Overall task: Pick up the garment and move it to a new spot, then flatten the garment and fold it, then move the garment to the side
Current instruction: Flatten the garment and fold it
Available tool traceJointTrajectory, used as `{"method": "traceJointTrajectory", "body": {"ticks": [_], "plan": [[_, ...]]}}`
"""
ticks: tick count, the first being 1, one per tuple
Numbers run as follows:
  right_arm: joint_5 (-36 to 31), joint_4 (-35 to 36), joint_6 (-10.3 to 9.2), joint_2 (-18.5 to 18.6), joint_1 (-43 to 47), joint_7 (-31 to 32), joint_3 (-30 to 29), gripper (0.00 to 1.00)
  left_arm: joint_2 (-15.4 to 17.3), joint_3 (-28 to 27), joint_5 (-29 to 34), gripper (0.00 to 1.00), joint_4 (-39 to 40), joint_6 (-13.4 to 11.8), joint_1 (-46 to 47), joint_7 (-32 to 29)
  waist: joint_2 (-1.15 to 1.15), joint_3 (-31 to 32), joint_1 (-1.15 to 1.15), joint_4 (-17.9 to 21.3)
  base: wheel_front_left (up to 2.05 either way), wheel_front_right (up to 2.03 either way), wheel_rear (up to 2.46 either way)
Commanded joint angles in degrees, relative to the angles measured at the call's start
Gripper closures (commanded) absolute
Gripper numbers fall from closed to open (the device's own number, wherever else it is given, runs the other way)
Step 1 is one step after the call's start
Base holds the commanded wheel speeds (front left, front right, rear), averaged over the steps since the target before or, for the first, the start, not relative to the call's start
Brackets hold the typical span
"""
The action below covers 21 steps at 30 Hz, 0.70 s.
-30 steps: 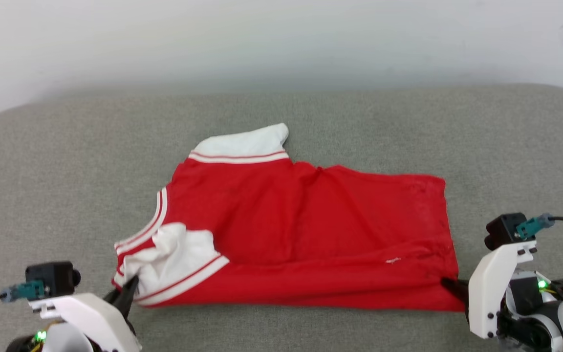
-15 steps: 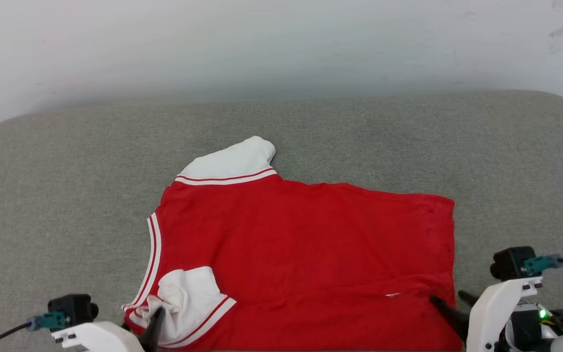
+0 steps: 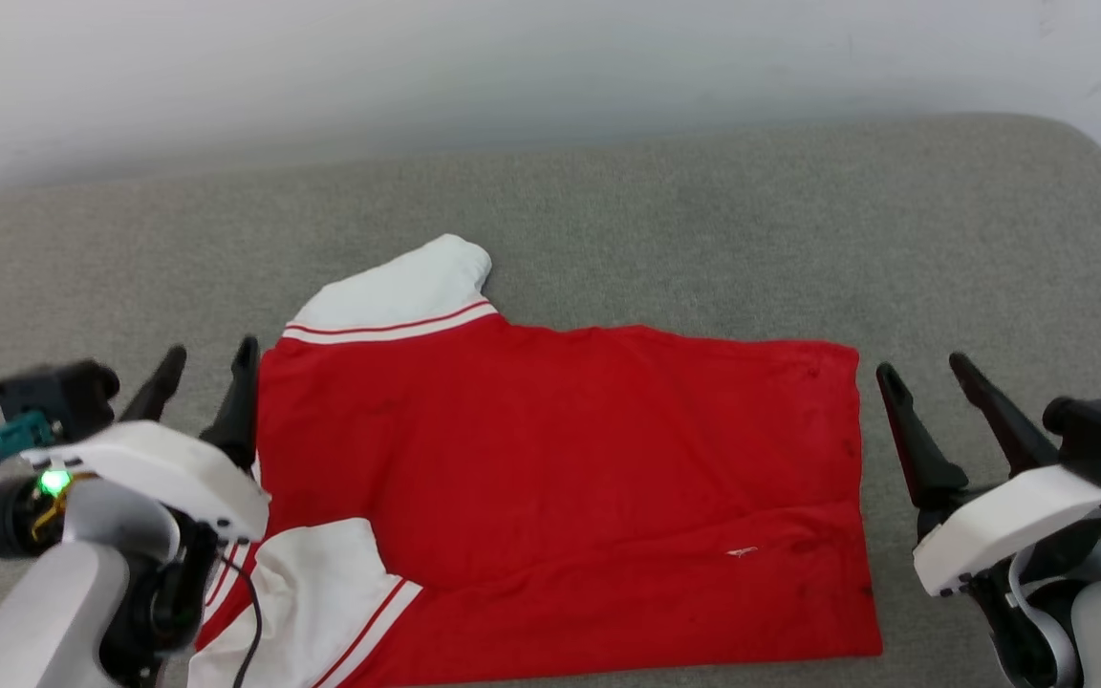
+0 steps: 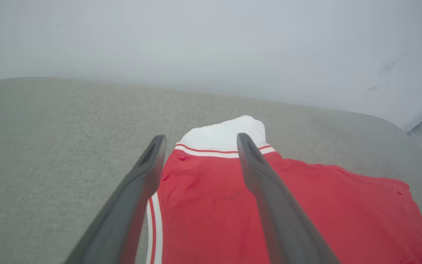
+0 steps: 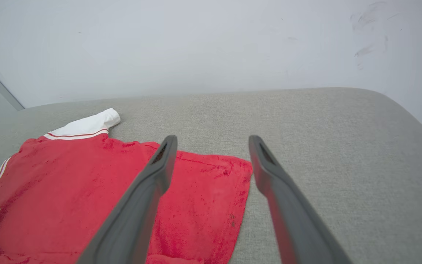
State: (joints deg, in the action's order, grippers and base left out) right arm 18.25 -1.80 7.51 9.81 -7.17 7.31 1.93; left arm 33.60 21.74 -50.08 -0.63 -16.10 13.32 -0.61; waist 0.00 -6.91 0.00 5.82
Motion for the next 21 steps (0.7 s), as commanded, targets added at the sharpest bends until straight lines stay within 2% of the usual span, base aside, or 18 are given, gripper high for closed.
{"method": "traceJointTrajectory", "body": {"ticks": [1, 5, 9, 14, 21], "plan": [[-0.8, 1.5, -0.05, -0.8, -2.0, -2.1, 0.3, 0.0, 0.2, 0.0, 0.9, 0.0, -0.3, 0.5, 4.3, -0.6, 0.0, -4.7, 0.0, 1.8, 0.0, 0.0, 0.0], [-1.5, 3.3, -0.05, -1.7, -3.9, -4.3, 0.2, 0.0, 0.4, 0.5, 1.5, 0.0, -1.4, 1.7, 10.2, -2.3, 0.0, -8.3, 0.0, 2.5, 0.0, 0.0, 0.0], [-2.4, 5.3, -0.05, -2.5, -6.0, -5.6, -0.2, 0.0, 0.8, 1.3, 0.6, 0.0, -3.5, 4.6, 18.6, -7.0, 0.0, -13.0, 0.0, 3.1, 0.0, 0.0, 0.0], [-3.2, 7.0, -0.05, -3.5, -8.4, -6.8, -0.3, 0.0, 1.8, 3.1, -0.1, 0.0, -7.3, 8.0, 29.6, -15.3, 0.0, -17.8, 0.0, 4.5, 0.0, 0.0, 0.0], [-3.0, 7.3, -0.05, -4.9, -10.6, -8.4, 0.4, 0.0, 3.2, 6.2, -0.6, 0.0, -13.5, 10.9, 43.9, -29.3, 0.0, -23.1, 0.0, 7.3, 0.0, 0.0, 0.0]]}}
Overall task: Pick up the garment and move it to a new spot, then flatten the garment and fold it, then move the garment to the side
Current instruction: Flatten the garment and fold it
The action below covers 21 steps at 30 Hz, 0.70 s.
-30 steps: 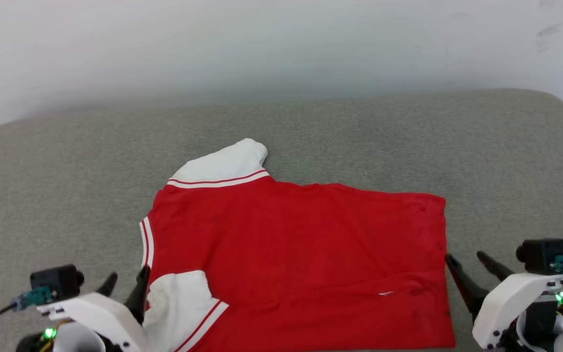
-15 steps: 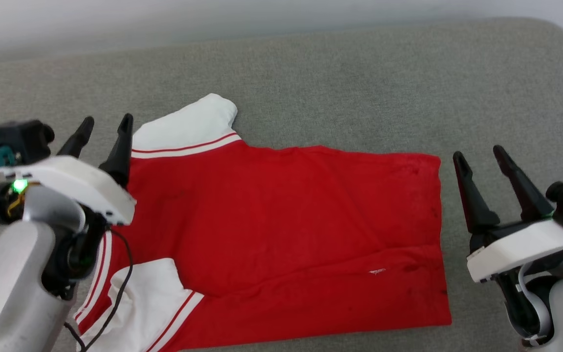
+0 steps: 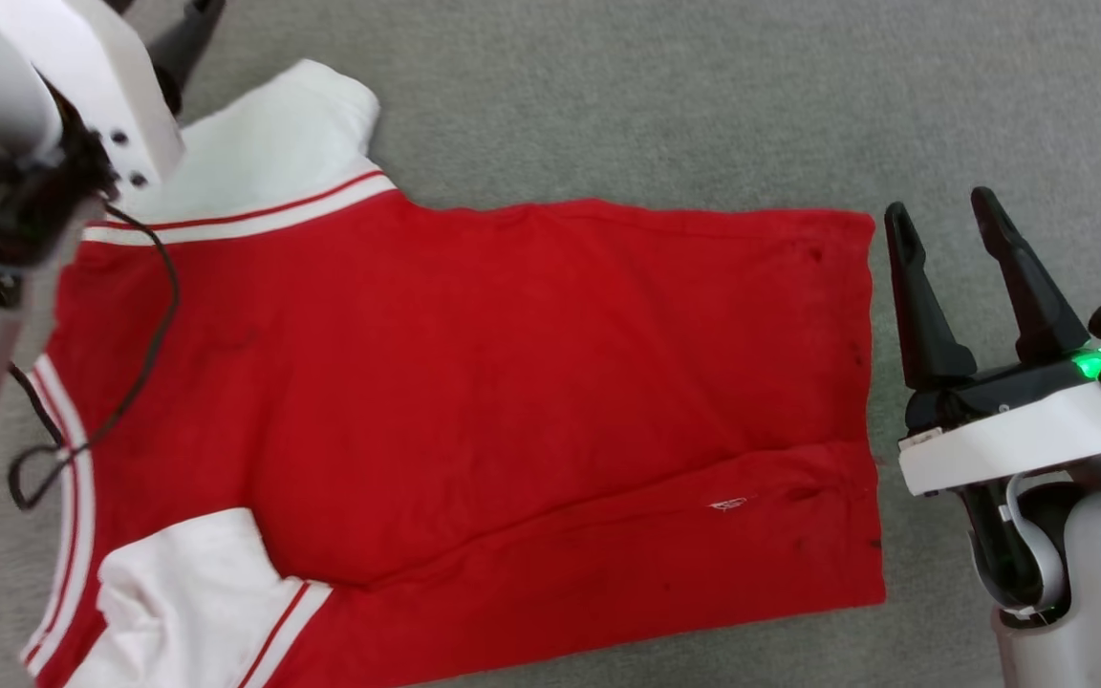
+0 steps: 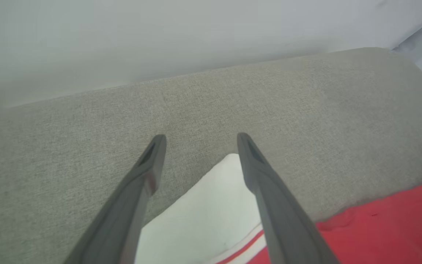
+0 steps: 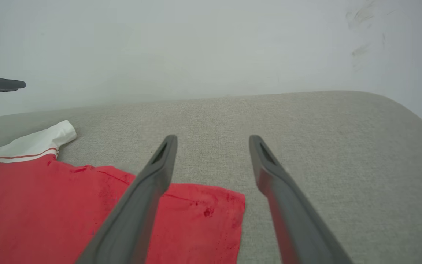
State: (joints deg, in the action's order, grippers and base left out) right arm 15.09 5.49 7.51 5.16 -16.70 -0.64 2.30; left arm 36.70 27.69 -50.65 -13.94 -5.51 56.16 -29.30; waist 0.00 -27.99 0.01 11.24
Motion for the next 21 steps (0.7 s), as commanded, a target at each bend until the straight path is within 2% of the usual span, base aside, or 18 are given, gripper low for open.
{"method": "traceJointTrajectory", "body": {"ticks": [1, 6, 7, 9, 17, 19, 20, 21], "plan": [[0.2, -0.1, -0.05, -0.5, -1.3, -0.6, 0.1, 0.0, 0.2, 0.8, -0.2, 0.0, -1.0, 0.6, 2.5, -2.8, 0.0, -2.7, -0.01, 2.3, 0.0, 0.0, 0.0], [0.8, -1.2, -0.05, -1.2, -2.1, -2.0, 1.1, 0.0, 1.2, 2.6, -0.8, 0.0, -5.2, 1.3, 8.7, -11.6, 0.0, -5.2, -0.01, 4.7, 0.0, 0.0, 0.0], [1.4, -2.0, -0.05, -1.6, -2.7, -2.7, 1.9, 0.0, 1.8, 3.6, -0.8, 0.0, -7.8, 1.3, 10.5, -15.6, 0.0, -6.4, -0.01, 6.2, 0.0, 0.0, 0.0], [1.8, -2.7, -0.05, -1.7, -2.6, -3.1, 2.2, 0.0, 2.1, 4.2, -0.7, 0.0, -9.1, 1.5, 11.6, -17.7, 0.0, -7.1, -0.01, 7.0, 0.0, 0.0, 0.0], [3.1, -4.8, -0.05, -2.1, -2.3, -4.1, 2.6, 0.0, 2.4, 7.2, -3.7, 0.0, -15.4, 0.2, 6.5, -27.8, 0.0, -7.7, -0.01, 9.4, 0.0, 0.0, 0.0], [3.3, -5.0, -0.05, -2.2, -2.2, -4.0, 2.4, 0.0, 1.9, 7.3, -5.2, 0.51, -16.3, -0.5, 4.3, -29.9, 0.0, -7.4, -0.01, 9.5, 0.0, 0.0, 0.0], [3.5, -5.0, -0.05, -2.2, -2.2, -3.9, 2.3, 0.0, 1.7, 7.4, -5.6, 0.58, -16.4, -0.9, 3.8, -30.4, 0.0, -7.4, -0.01, 9.5, 0.0, 0.0, 0.0], [3.5, -5.0, -0.05, -2.2, -2.1, -3.7, 2.2, 0.0, 1.7, 7.5, -5.9, 0.8, -16.4, -1.0, 3.3, -30.9, 0.0, -7.2, -0.01, 9.5, 0.0, 0.0, 0.0]]}}
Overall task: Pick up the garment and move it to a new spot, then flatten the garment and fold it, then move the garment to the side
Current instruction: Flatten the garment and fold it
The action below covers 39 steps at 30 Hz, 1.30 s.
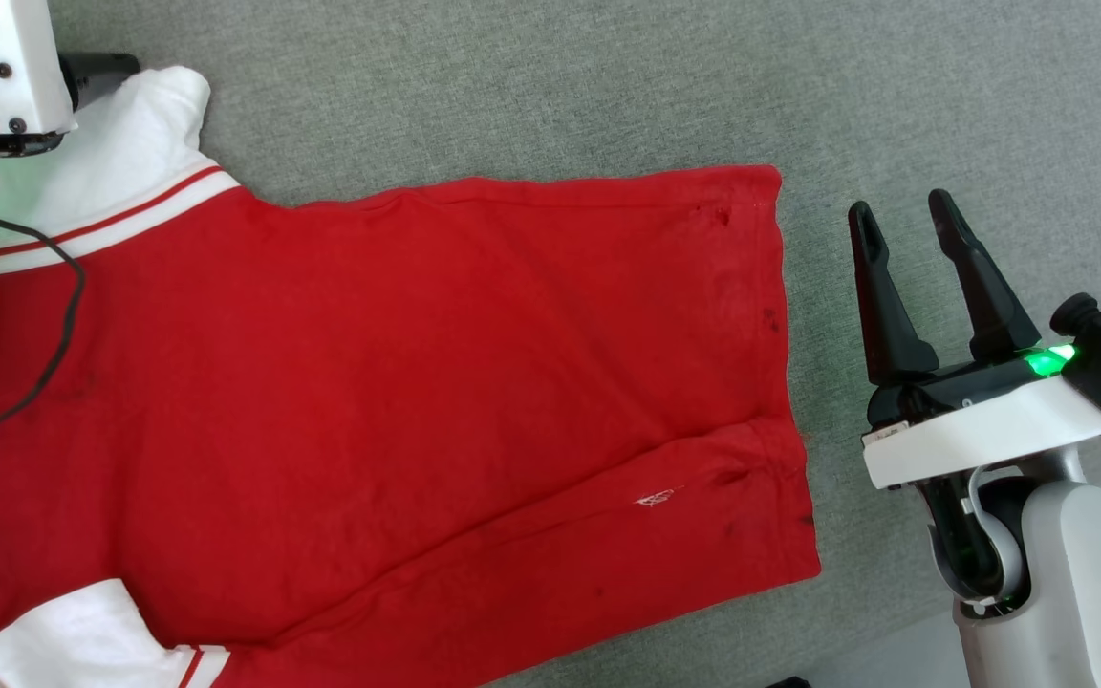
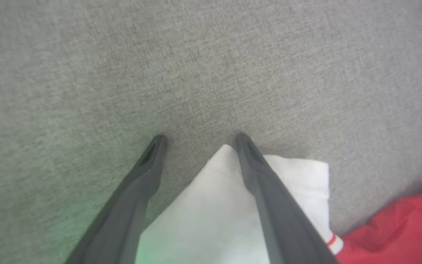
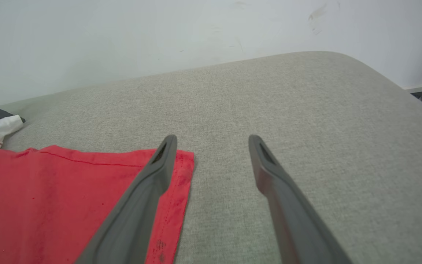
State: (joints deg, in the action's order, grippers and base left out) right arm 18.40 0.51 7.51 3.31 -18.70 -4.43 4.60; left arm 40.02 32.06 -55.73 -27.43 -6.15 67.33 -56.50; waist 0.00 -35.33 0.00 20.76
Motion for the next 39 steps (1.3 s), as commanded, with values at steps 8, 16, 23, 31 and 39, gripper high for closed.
{"method": "traceJointTrajectory", "body": {"ticks": [8, 16, 23, 31, 39], "plan": [[0.5, -0.2, -0.05, -0.4, -0.3, 2.0, -0.8, 0.0, -1.9, 2.2, 0.7, 1.0, -0.6, 0.6, -6.1, 2.1, 0.0, 2.3, 0.0, -1.5, 0.0, 0.0, 0.0], [6.2, -4.7, -0.05, 2.6, -4.0, 14.2, -2.2, 0.0, -3.3, 1.5, 3.2, 1.0, 0.3, 2.1, -1.5, 9.2, 0.0, 5.8, 0.0, -4.7, 0.0, 0.0, 0.0], [11.3, -11.6, -0.05, 8.1, -11.0, 32.4, -0.4, 0.0, -5.8, 2.0, 4.0, 1.0, 2.4, 3.3, 0.0, 12.5, 0.0, 6.6, 0.0, -9.2, 0.0, 0.0, 0.0], [11.8, -19.7, -0.05, 9.8, -16.8, 44.1, 1.5, 0.0, -6.4, 2.4, 5.0, 1.0, 4.6, 4.1, -0.3, 15.1, 0.0, 4.8, 0.0, -12.6, 0.0, 0.0, 0.0], [12.0, -24.6, -0.03, 9.1, -17.7, 52.4, 4.6, 1.0, -7.0, 2.3, 4.3, 1.0, 4.8, 4.5, -1.7, 16.9, 0.0, 4.4, 0.0, -13.9, 0.0, 0.0, 0.0]]}}
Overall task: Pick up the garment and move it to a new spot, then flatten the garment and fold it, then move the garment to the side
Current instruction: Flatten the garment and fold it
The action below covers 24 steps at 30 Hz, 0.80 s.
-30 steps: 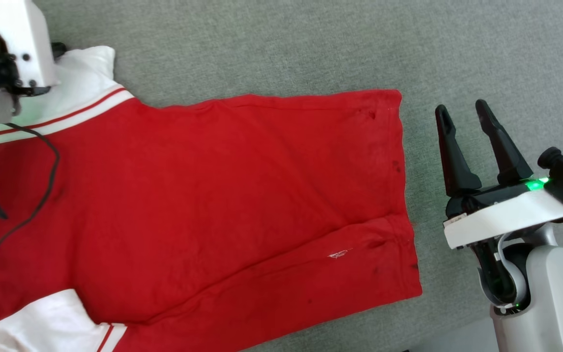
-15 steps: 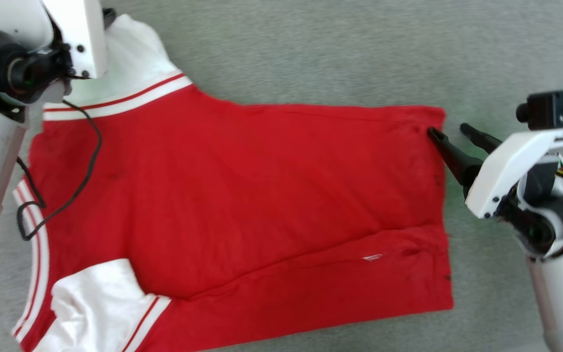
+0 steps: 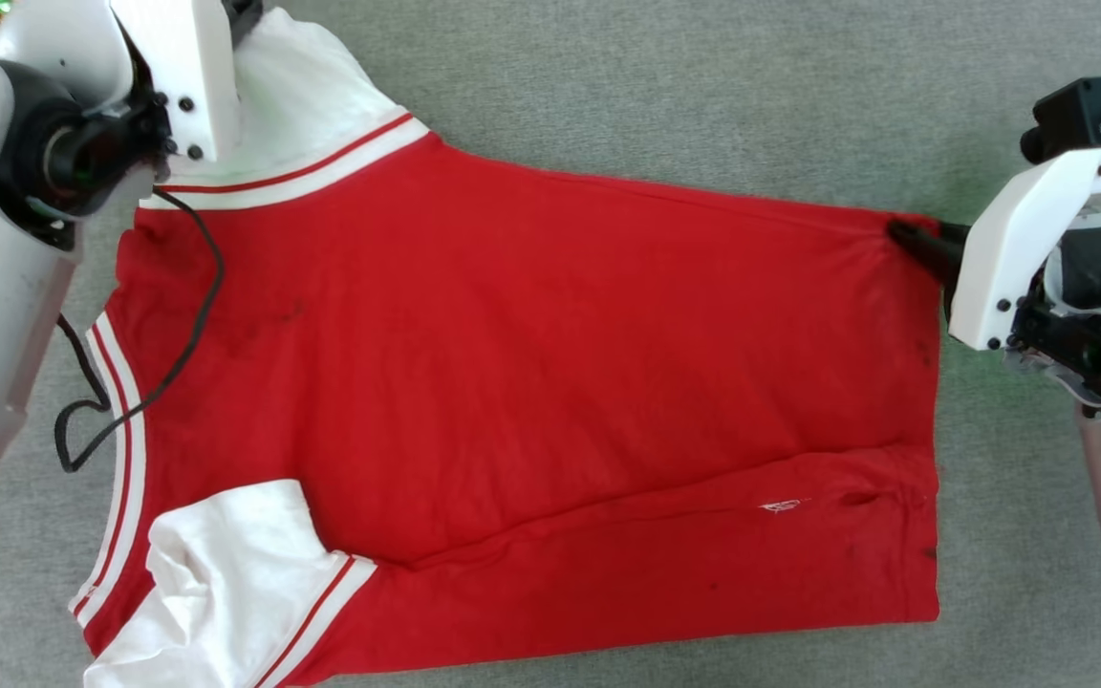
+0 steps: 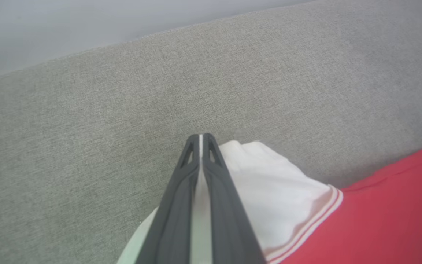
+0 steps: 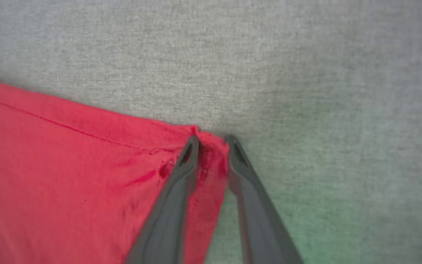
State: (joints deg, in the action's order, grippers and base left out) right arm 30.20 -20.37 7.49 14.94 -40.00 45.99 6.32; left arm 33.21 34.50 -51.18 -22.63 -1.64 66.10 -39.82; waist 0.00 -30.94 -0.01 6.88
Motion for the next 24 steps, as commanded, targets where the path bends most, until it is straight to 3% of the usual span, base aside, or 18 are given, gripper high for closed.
{"method": "traceJointTrajectory", "body": {"ticks": [1, 10, 14, 19, 24], "plan": [[0.0, -3.1, -0.01, -2.2, 3.0, 1.7, 2.9, 1.0, -0.3, -0.3, -0.4, 1.0, -0.1, 0.0, -0.6, 0.7, 0.0, 0.2, 0.01, -0.2, 0.0, 0.0, 0.0], [-4.5, 3.9, -0.04, 2.0, 0.0, -5.6, -0.8, 1.0, -0.9, -2.5, -1.2, 1.0, 0.6, -0.2, -5.2, 8.7, 0.0, 5.0, 0.01, -1.6, 0.0, 0.0, 0.0], [-7.0, 5.4, -0.04, 1.2, 2.0, -7.7, -3.2, 1.0, -0.7, -4.3, -2.4, 1.0, 3.1, -0.4, -10.0, 13.4, 0.0, 8.3, 0.01, -2.8, 0.0, 0.0, 0.0], [-8.9, 7.9, -0.05, 0.0, 6.3, -10.1, -6.3, 1.0, 0.6, -5.9, -3.0, 1.0, 8.0, -2.2, -19.1, 18.9, 0.0, 12.3, 0.01, -4.0, 0.0, 0.0, 0.0], [-9.2, 9.8, -0.05, -1.7, 13.7, -12.0, -7.9, 1.0, 1.8, -7.5, -4.1, 1.0, 13.7, -5.7, -31.5, 24.4, 0.0, 16.1, 0.01, -4.9, 0.0, 0.0, 0.0]]}}
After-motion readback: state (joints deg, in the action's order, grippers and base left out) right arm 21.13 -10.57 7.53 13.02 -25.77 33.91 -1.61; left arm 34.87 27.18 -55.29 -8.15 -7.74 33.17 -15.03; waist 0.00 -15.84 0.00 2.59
